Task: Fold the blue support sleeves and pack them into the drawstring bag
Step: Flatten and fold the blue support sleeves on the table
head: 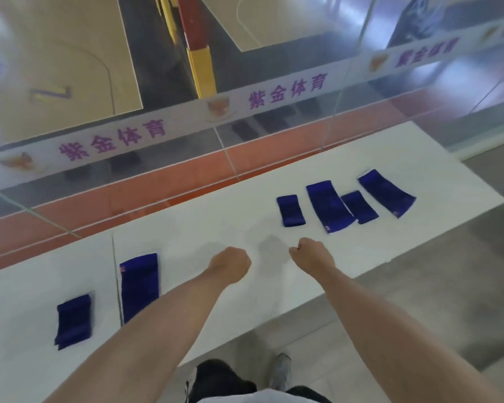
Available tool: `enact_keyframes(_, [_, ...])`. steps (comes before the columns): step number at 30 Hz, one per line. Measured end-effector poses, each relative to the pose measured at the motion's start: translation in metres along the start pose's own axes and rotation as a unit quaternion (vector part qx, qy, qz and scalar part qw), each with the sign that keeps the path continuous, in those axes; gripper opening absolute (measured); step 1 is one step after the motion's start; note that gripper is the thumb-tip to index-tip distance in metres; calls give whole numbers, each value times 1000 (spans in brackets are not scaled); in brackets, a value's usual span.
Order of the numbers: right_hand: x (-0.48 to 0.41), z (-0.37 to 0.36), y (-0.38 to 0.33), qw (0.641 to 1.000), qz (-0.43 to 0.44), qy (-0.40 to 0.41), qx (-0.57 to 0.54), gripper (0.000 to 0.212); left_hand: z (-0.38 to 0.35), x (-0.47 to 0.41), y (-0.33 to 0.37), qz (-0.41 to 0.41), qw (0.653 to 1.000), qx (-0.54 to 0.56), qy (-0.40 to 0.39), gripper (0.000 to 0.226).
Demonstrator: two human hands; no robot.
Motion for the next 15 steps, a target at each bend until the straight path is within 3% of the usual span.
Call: enact_keyframes(15, [-84,82,123,995,-100,16,-7,30,15,-121,161,-109,994,9,19,21])
Point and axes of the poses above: each hand's wrist, its own x-axis away from the middle knuckle, its own z-axis out of the back of the hand, y = z × x, the point moved 6 cm from there along -x, towards the middle knuckle, and after that the axes turned 10 degrees about z, right-handed, at the moved point
